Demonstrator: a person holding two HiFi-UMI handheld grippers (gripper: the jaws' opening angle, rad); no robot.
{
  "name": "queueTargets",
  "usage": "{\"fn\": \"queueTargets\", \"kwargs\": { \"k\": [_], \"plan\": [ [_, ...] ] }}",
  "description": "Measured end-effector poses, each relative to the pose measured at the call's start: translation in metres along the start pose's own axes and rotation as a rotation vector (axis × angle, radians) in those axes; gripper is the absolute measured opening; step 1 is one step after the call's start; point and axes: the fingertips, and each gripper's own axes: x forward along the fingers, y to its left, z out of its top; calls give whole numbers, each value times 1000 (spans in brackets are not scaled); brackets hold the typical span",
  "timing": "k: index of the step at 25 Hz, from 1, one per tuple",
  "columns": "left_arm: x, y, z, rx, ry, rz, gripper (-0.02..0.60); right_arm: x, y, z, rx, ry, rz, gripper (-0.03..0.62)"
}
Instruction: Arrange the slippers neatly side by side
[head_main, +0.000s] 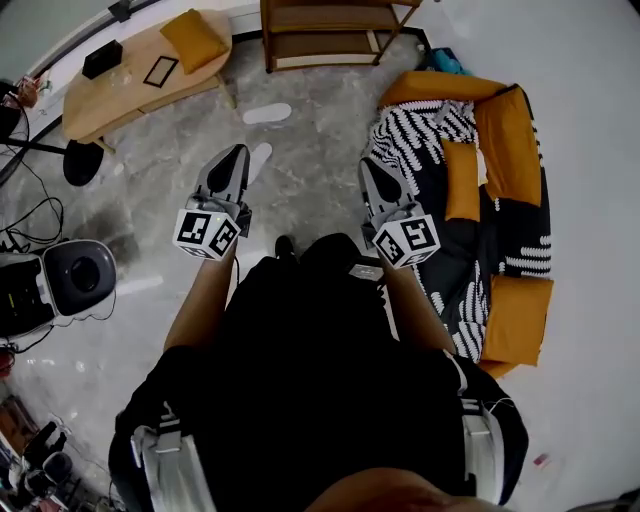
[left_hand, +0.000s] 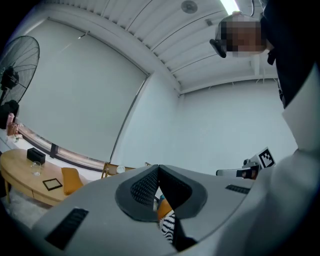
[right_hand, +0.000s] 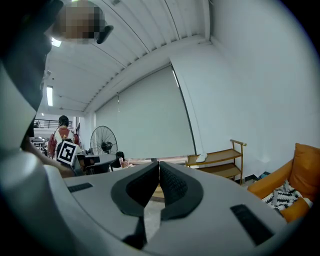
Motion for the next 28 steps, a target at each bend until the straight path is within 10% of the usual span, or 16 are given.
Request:
{"fn": "queueTargets", "kwargs": {
  "k": [24, 28],
  "plan": [
    [282, 114, 25, 22, 69, 214, 15, 255, -241, 14, 140, 77, 204, 31],
    [315, 135, 11, -65, 70, 205, 15, 284, -245, 7, 108, 59, 370, 31]
  ]
}}
